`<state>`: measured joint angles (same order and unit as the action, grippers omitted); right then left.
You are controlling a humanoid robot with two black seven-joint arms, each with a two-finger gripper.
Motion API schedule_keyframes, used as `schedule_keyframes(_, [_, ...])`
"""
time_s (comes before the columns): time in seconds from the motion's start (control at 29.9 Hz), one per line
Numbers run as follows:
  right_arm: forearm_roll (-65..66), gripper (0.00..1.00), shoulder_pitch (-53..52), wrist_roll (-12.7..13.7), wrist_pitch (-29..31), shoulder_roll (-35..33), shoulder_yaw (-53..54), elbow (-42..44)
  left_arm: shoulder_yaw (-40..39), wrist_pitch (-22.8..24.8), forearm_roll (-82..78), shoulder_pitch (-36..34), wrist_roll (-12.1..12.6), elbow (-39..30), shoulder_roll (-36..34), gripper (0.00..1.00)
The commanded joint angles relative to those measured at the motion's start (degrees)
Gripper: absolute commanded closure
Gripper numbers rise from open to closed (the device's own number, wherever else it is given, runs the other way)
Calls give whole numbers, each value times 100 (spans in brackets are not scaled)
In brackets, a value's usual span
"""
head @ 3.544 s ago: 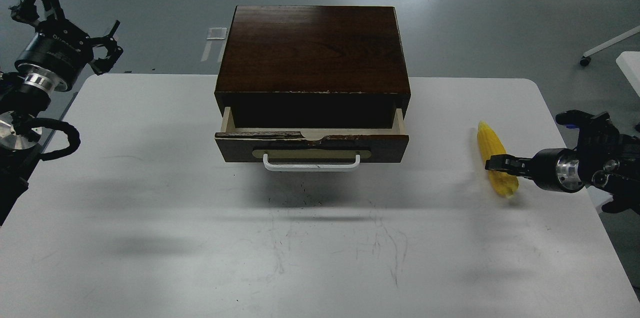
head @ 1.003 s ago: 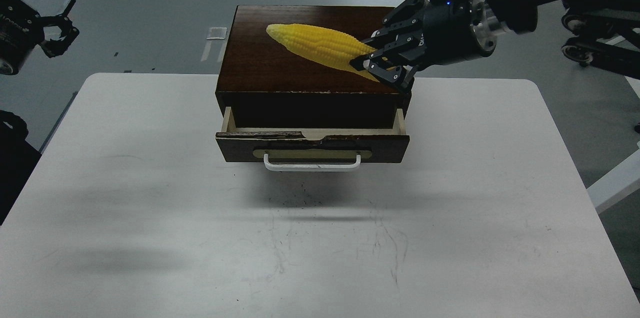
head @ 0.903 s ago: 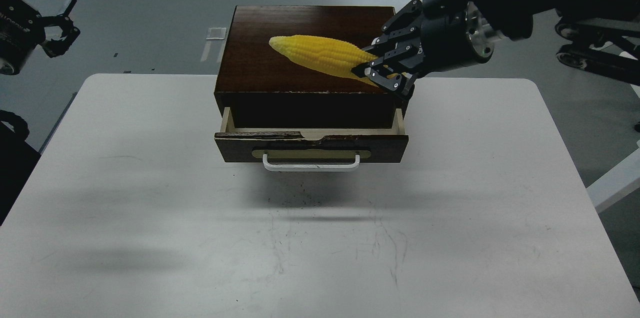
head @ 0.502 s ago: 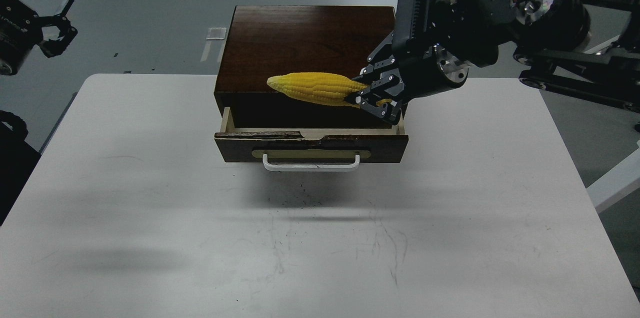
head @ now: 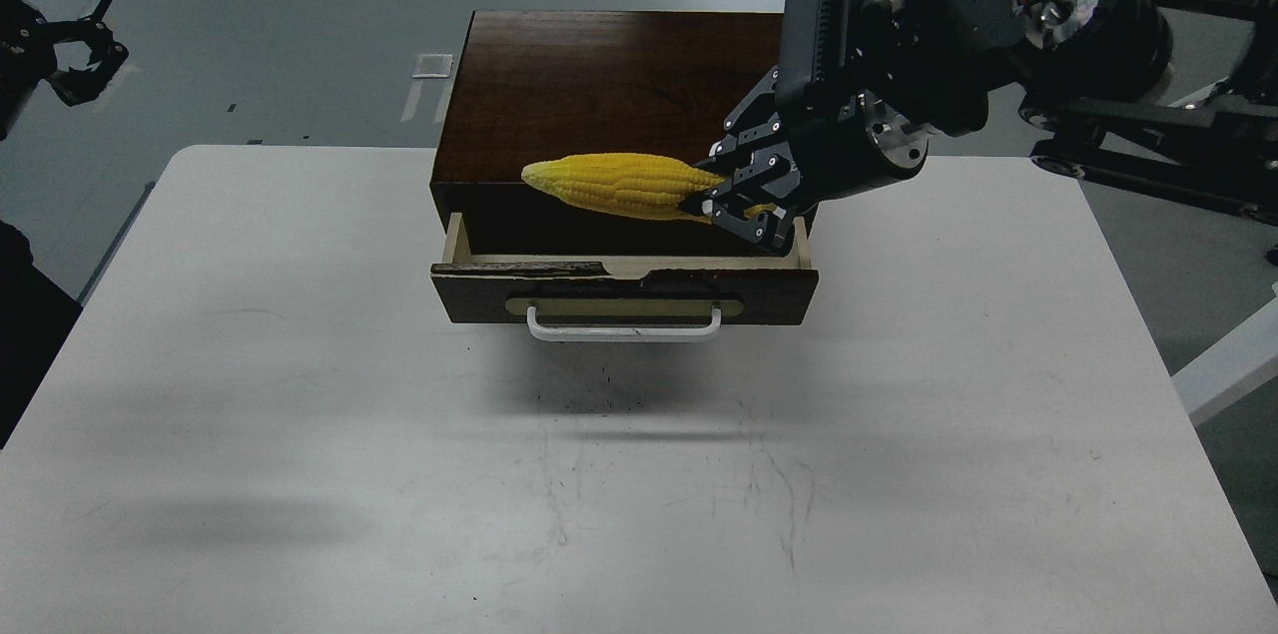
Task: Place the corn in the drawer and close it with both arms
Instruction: 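Lower the corn cob with the right gripper into the open drawer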
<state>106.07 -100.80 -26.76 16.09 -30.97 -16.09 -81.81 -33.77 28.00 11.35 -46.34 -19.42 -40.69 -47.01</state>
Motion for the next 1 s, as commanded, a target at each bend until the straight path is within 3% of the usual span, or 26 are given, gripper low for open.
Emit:
schedule_keyframes(0.0, [2,76,-28,-84,0,3,9,-46,-6,0,-2,2,0,-1,-10,2])
schedule_keyframes(0.47, [11,76,-80,-84,0,276,9,25,2,0,-2,20,-18,-1,16,2])
schedule_keyframes(0.97, [19,76,-124,-84,17,864,-26,692,2,0,16,99,-26,17,16,2])
